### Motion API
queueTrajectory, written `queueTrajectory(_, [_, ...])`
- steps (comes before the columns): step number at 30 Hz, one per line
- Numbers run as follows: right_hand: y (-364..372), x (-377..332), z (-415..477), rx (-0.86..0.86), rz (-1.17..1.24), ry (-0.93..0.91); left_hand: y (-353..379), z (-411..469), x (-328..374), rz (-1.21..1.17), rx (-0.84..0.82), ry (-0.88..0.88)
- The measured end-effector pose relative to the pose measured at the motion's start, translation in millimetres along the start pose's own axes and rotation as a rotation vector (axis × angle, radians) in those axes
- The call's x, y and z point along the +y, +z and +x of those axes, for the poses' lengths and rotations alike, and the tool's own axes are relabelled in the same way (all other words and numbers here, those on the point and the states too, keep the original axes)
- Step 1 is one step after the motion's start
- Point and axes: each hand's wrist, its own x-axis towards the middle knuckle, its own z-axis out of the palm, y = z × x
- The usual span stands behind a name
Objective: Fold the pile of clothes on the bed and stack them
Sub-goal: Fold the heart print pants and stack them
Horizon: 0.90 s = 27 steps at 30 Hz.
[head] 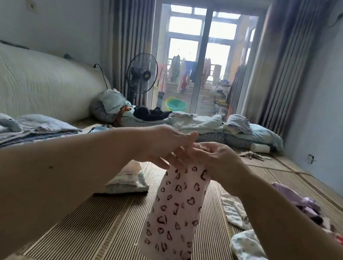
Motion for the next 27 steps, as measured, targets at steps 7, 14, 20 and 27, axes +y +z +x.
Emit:
queueTrajectory(7, [-12,-5,4,-0.112,-0.007,-0.066,-5,7,-28,0.081,0.049,0.146])
queueTrajectory(14, [-19,19,34,0.009,-0.729,-0.019,0,47,-55,0.180,0.072,0.056])
queueTrajectory(20, [-15,66,71,0.112,-0.454,0.117,14,105,-76,0.328,0.254,-0.063])
queueTrajectory(27, [-17,85,77,0.196,-0.689,-0.074,9,121,-102,0.383,0.399,0.155])
